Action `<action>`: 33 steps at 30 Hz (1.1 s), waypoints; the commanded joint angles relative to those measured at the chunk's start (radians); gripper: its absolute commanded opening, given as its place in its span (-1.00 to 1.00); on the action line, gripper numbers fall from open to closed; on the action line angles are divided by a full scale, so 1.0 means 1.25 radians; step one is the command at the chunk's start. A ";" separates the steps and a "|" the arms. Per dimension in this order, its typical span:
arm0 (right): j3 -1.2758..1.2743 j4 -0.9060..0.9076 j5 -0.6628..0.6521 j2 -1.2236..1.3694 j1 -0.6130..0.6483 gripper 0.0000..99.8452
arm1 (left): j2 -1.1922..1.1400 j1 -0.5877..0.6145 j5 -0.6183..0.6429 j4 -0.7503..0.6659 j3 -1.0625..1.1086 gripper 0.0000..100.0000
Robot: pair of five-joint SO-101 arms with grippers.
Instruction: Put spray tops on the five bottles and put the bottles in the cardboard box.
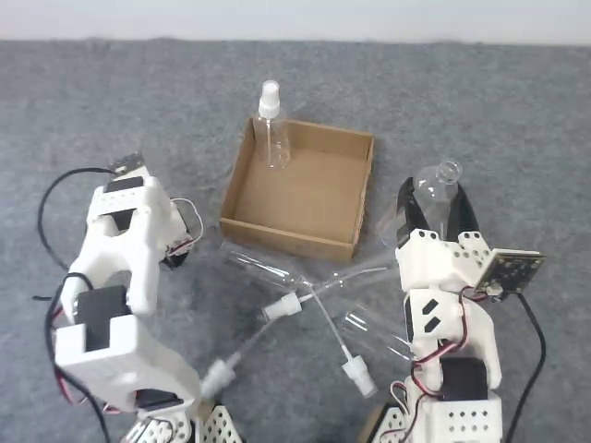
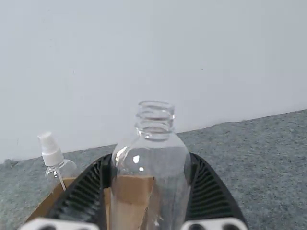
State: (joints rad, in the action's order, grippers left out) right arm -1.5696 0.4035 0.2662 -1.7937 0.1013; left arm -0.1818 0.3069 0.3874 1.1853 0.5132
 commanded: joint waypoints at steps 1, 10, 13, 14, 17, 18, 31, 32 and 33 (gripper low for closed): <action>0.012 -0.021 -0.015 -0.015 0.033 -0.97 | 0.048 0.006 -0.010 0.036 -0.037 -0.97; 0.012 -0.021 -0.015 -0.014 0.030 -0.97 | 0.351 0.000 -0.099 0.161 0.007 -0.89; 0.012 -0.023 -0.015 -0.014 0.030 -0.97 | 0.437 -0.001 -0.168 0.177 0.061 -0.68; 0.012 -0.023 -0.016 -0.014 0.030 -0.97 | 0.458 -0.001 -0.189 0.174 0.082 -0.63; 0.012 -0.024 -0.048 -0.015 0.030 -0.97 | 0.518 -0.001 -0.271 0.152 0.147 -0.55; 0.012 -0.025 -0.055 -0.017 0.029 -0.97 | 0.535 -0.001 -0.302 0.147 0.163 -0.55; 0.012 -0.024 -0.058 -0.017 0.029 -0.97 | 0.665 -0.146 -0.628 0.146 0.332 -0.55; 0.012 -0.024 -0.058 -0.017 0.029 -0.97 | 0.669 -0.172 -0.641 0.146 0.344 -0.55; 0.012 -0.024 -0.058 -0.017 0.029 -0.97 | 0.673 -0.196 -0.651 0.146 0.353 -0.55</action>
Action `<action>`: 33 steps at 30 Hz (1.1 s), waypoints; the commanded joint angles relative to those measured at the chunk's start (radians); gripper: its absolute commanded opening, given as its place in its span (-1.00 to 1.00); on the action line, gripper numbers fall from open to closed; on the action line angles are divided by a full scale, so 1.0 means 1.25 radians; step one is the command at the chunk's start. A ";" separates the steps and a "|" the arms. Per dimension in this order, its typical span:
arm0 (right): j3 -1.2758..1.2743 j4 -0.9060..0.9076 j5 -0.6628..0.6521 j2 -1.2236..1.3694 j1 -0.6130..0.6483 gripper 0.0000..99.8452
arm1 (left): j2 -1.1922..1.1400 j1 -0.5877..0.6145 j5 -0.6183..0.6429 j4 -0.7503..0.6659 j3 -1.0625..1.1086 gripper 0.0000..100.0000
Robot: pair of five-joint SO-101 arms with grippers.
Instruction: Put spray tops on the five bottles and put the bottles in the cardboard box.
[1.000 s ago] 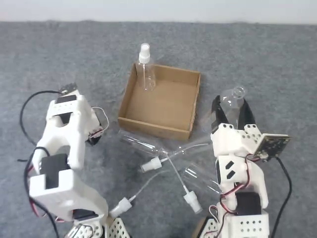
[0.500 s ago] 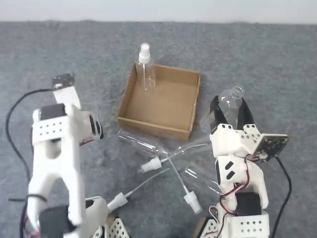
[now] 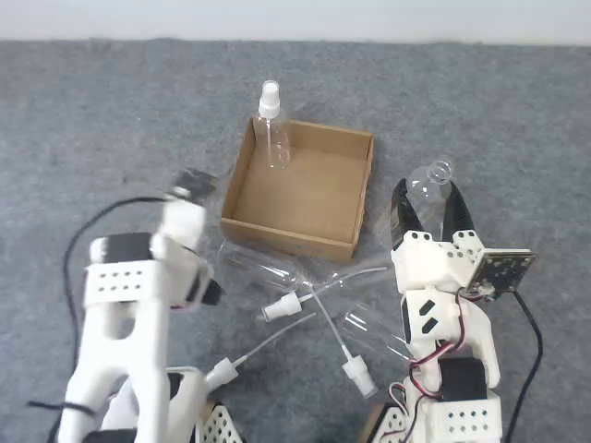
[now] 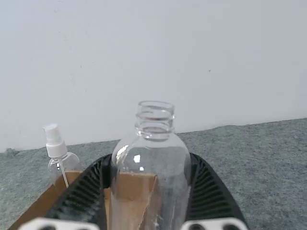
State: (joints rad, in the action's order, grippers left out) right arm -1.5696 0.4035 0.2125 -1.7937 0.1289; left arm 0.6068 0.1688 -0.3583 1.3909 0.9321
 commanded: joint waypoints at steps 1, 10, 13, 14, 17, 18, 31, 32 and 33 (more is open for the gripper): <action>0.012 -0.024 -0.015 -0.017 0.007 -0.97 | 0.045 -0.107 -0.060 -0.018 0.025 -0.55; 0.012 -0.024 -0.016 -0.017 0.007 -0.97 | 0.110 -0.259 -0.088 -0.027 0.088 -0.55; 0.012 -0.024 -0.016 -0.017 0.007 -0.97 | 0.134 -0.296 -0.147 -0.031 0.122 -0.55; 0.012 -0.025 -0.016 -0.017 0.007 -0.97 | 0.140 -0.306 -0.167 -0.034 0.132 -0.55; 0.012 -0.025 -0.016 -0.017 0.007 -0.97 | 0.142 -0.336 -0.200 -0.074 0.181 -0.55; 0.012 -0.026 -0.016 -0.017 0.007 -0.97 | 0.142 -0.352 -0.206 -0.093 0.204 -0.55; 0.012 -0.026 -0.016 -0.017 0.007 -0.97 | 0.140 -0.390 -0.254 -0.144 0.267 -0.55; 0.012 -0.026 -0.016 -0.017 0.007 -0.97 | 0.140 -0.390 -0.257 -0.145 0.268 -0.55; 0.012 -0.026 -0.016 -0.017 0.007 -0.97 | 0.140 -0.390 -0.258 -0.150 0.271 -0.55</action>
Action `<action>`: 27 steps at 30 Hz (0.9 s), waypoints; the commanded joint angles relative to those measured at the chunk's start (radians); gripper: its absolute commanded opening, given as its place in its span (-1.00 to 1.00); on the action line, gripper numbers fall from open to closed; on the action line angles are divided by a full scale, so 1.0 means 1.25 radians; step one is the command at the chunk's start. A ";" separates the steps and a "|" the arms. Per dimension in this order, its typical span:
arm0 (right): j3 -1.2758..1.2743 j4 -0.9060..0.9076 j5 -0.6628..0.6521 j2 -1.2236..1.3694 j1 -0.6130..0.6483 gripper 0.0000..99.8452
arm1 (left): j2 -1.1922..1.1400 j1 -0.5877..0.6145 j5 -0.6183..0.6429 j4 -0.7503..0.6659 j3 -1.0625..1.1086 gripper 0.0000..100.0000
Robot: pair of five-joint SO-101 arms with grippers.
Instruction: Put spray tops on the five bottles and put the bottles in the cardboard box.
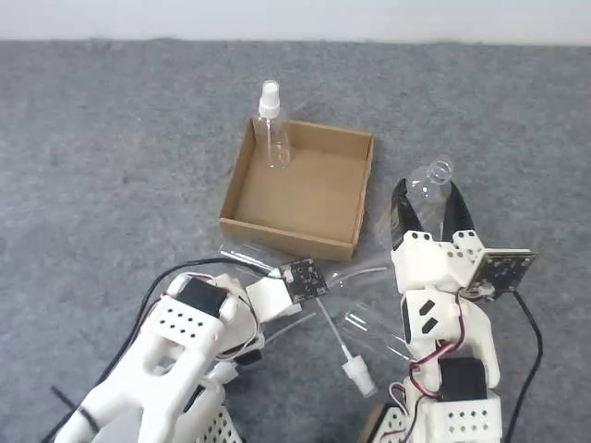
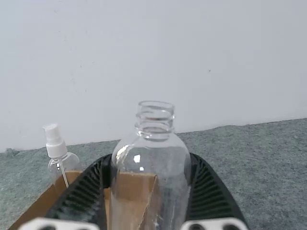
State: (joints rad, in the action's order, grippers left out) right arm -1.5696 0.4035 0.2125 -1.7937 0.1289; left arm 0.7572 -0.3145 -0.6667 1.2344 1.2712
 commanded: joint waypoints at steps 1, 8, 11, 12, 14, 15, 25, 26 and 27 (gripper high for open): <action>0.012 -0.026 -0.016 -0.017 0.007 -0.97 | 0.020 -0.004 -0.011 -0.025 0.001 -0.55; 0.012 -0.025 -0.016 -0.017 0.007 -0.97 | 0.018 -0.005 -0.011 -0.026 0.001 -0.68; 0.012 -0.025 -0.016 -0.017 0.007 -0.97 | 0.015 -0.005 -0.011 -0.028 0.002 -0.69; 0.012 -0.024 -0.016 -0.017 0.007 -0.97 | 0.002 -0.005 -0.011 -0.029 0.001 -0.69; 0.012 -0.023 -0.016 -0.017 0.007 -0.97 | -0.045 -0.005 -0.011 -0.038 -0.009 -0.69; 0.012 -0.023 -0.016 -0.017 0.007 -0.97 | -0.077 -0.005 -0.011 -0.039 -0.023 -0.69; 0.012 -0.024 -0.016 -0.017 0.007 -0.97 | -0.368 -0.006 -0.011 -0.011 -0.179 -0.93; 0.012 -0.024 -0.016 -0.017 0.007 -0.97 | -0.369 -0.010 -0.011 -0.011 -0.179 -0.98; 0.012 -0.024 -0.016 -0.017 0.007 -0.97 | -0.367 -0.017 -0.011 -0.010 -0.177 -0.98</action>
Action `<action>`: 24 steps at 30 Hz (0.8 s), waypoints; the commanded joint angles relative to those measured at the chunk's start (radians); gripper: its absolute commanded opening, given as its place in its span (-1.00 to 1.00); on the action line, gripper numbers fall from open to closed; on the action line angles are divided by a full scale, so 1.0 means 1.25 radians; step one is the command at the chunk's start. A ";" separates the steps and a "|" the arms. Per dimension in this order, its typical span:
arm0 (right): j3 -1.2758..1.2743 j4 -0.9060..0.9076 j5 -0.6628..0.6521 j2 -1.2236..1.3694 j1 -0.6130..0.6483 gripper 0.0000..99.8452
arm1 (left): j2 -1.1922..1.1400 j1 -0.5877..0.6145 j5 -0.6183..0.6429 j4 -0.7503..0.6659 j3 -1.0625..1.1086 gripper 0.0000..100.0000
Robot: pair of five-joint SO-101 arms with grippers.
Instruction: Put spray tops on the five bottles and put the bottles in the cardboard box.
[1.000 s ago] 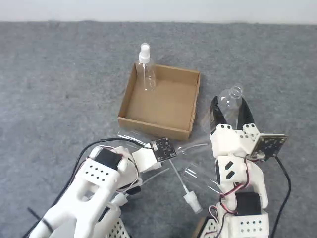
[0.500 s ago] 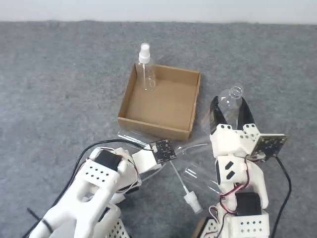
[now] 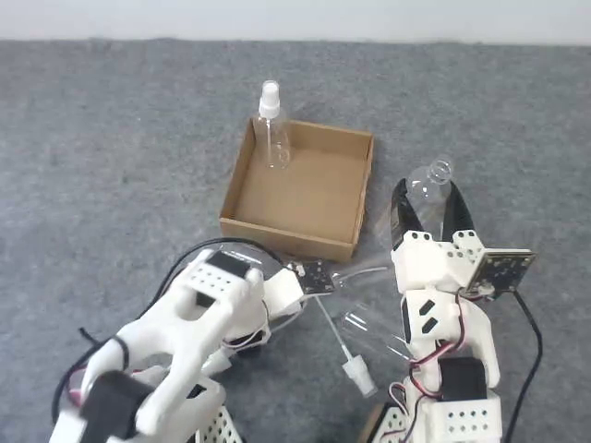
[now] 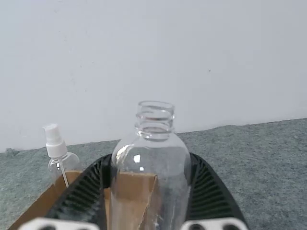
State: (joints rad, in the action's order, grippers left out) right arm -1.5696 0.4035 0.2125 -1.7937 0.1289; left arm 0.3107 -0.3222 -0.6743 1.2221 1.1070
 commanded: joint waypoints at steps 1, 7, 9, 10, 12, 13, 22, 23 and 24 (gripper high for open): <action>0.012 -0.024 -0.016 -0.017 0.007 -0.97 | -0.005 -0.017 -0.005 0.005 -0.041 -0.98; 0.012 -0.024 -0.016 -0.017 0.007 -0.97 | 0.058 -0.058 -0.005 0.047 -0.036 -0.98; 0.012 -0.024 -0.016 -0.017 0.007 -0.97 | 0.096 -0.063 -0.006 0.087 -0.045 -0.98; 0.012 -0.024 -0.016 -0.017 0.007 -0.97 | 0.118 -0.060 -0.006 0.104 -0.051 -0.98; 0.012 -0.024 -0.016 -0.017 0.007 -0.97 | 0.163 -0.056 -0.006 0.120 -0.050 -0.98; 0.012 -0.024 -0.016 -0.017 0.007 -0.97 | 0.180 -0.056 -0.006 0.120 -0.046 -0.98; 0.012 -0.024 -0.016 -0.017 0.007 -0.97 | 0.281 -0.037 -0.004 0.129 -0.036 -0.98; 0.012 -0.024 -0.016 -0.017 0.007 -0.97 | 0.291 -0.020 -0.005 0.129 -0.040 -0.98; 0.012 -0.024 -0.016 -0.017 0.007 -0.97 | 0.303 0.004 -0.006 0.129 -0.046 -0.98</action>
State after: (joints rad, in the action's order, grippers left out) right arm -1.5696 0.4035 0.2125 -1.7937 0.1289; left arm 0.6145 -0.3821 -0.6743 1.3725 1.0917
